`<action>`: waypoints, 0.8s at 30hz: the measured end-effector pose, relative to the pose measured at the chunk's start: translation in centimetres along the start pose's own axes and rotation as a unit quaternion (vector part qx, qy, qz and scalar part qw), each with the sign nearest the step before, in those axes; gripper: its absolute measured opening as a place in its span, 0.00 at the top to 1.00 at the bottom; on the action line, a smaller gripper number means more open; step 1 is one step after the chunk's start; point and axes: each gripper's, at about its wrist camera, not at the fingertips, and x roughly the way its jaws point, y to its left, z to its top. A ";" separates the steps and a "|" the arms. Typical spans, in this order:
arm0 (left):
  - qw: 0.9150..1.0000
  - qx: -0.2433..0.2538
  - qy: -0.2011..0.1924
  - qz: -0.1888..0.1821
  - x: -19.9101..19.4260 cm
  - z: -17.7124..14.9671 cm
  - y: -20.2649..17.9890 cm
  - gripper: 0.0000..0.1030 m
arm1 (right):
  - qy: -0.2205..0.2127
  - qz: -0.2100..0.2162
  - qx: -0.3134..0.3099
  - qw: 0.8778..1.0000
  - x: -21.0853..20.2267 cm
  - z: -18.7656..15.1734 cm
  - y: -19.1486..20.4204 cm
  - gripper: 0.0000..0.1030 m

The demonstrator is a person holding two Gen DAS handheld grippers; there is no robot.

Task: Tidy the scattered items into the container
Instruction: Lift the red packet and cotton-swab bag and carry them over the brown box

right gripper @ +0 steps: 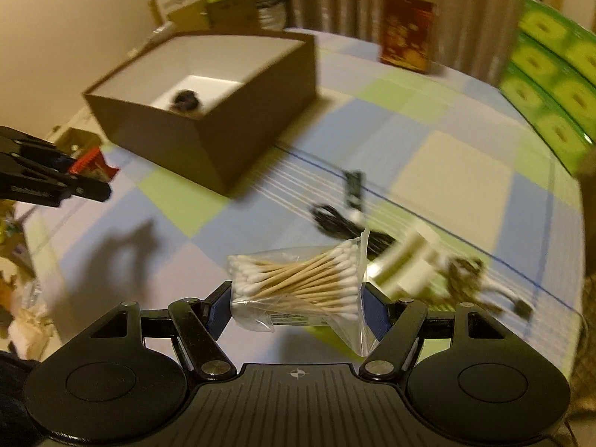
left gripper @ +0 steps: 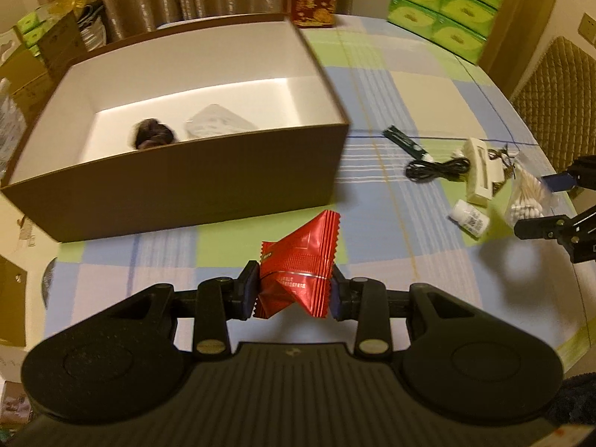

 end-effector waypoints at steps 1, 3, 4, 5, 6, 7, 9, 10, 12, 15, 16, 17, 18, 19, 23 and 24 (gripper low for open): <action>1.000 -0.003 -0.001 0.001 -0.2 0.0 0.5 0.69 | -0.002 0.008 -0.004 1.000 0.2 0.4 0.6 0.34; 1.000 -0.007 -0.002 0.003 -0.7 0.0 1.5 0.69 | -0.006 0.022 -0.015 1.000 0.5 1.4 1.8 0.34; 1.000 -0.008 -0.002 0.005 -0.9 0.0 2.0 0.69 | -0.007 0.029 -0.022 0.999 0.7 1.9 2.4 0.34; 1.000 -0.008 -0.003 0.007 -1.1 0.1 2.6 0.69 | -0.008 0.035 -0.029 0.999 0.9 2.4 3.1 0.34; 1.000 -0.009 -0.005 0.009 -1.4 0.2 3.0 0.69 | -0.010 0.040 -0.035 0.999 1.1 2.9 3.8 0.34; 1.000 -0.009 -0.008 0.009 -1.6 0.2 3.5 0.69 | -0.011 0.045 -0.040 0.998 1.2 3.4 4.4 0.34; 1.000 -0.010 -0.012 0.009 -2.2 0.4 4.6 0.69 | -0.012 0.057 -0.049 0.997 1.6 4.3 5.6 0.34; 1.000 -0.011 -0.014 0.008 -2.4 0.6 5.1 0.69 | -0.013 0.062 -0.054 0.997 1.7 4.7 6.1 0.34; 1.000 -0.011 -0.018 0.008 -2.9 0.8 6.1 0.69 | -0.015 0.072 -0.062 0.995 2.0 5.6 7.0 0.34; 1.000 -0.004 -0.025 0.010 -3.5 1.4 7.5 0.69 | -0.022 0.082 -0.077 0.993 2.2 7.1 8.5 0.34; 1.000 -0.002 -0.026 0.009 -3.6 1.6 7.9 0.69 | -0.024 0.084 -0.082 0.993 2.2 7.5 8.9 0.34; 1.000 0.001 -0.028 0.008 -3.7 1.8 8.4 0.69 | -0.028 0.084 -0.088 0.992 2.3 7.9 9.5 0.34; 0.999 0.005 -0.031 0.009 -3.9 2.1 8.9 0.69 | -0.031 0.085 -0.095 0.991 2.4 8.5 9.9 0.34; 0.999 0.009 -0.033 0.010 -4.0 2.3 9.3 0.69 | -0.036 0.084 -0.102 0.991 2.5 9.1 10.4 0.34; 0.999 0.025 -0.043 0.014 -4.3 3.6 11.0 0.69 | -0.052 0.082 -0.121 0.988 2.9 11.2 11.7 0.34; 0.998 0.028 -0.046 0.013 -4.4 4.0 11.4 0.69 | -0.055 0.081 -0.123 0.988 3.0 11.7 11.9 0.34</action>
